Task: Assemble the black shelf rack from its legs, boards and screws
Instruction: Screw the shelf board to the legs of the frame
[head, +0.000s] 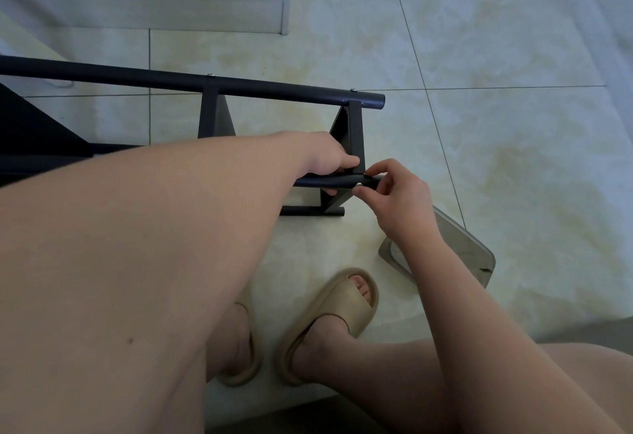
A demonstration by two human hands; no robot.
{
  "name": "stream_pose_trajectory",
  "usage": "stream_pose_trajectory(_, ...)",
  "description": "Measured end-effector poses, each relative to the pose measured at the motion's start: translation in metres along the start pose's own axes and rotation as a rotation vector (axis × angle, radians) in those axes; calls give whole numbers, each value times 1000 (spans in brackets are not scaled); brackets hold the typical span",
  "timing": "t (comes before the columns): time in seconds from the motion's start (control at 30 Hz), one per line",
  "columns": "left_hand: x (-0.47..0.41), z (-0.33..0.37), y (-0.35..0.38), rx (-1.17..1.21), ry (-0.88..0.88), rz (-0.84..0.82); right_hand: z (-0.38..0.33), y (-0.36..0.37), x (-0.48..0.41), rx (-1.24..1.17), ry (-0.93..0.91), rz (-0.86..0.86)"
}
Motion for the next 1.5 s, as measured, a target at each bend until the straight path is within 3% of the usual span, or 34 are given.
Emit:
stream_pose_trajectory(0.37, -2, -1, -1, 9, -23, -9, 4, 0, -6, -35, 38, -15)
stream_pose_trajectory(0.57, -1, -2, 0, -16, -38, -19, -2, -5, -15, 99, 57, -102)
stream_pose_trajectory(0.9, -1, 0, 2, -60, -41, -39, -11, -4, -20, 267, -55, -191)
stream_pose_trajectory(1.07, -1, 1, -1, -95, -22, -27, -19, -4, -17, 418, -189, -152)
stream_pose_trajectory(1.2, -3, -3, -2, -41, -55, -26, -18, -4, -15, 355, -224, -152)
stream_pose_trajectory(1.37, -5, -5, -4, -49, -79, -2, -9, -6, -21, 176, -82, -201)
stream_pose_trajectory(1.5, -5, -5, -5, -58, -79, 13, -13, -4, -23, 217, -86, -236)
Point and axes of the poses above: each hand's wrist, its own x-axis away from the middle knuckle, its own y-axis out of the palm, z = x × y, the point moved 7 cm from there along -x, towards the middle knuckle
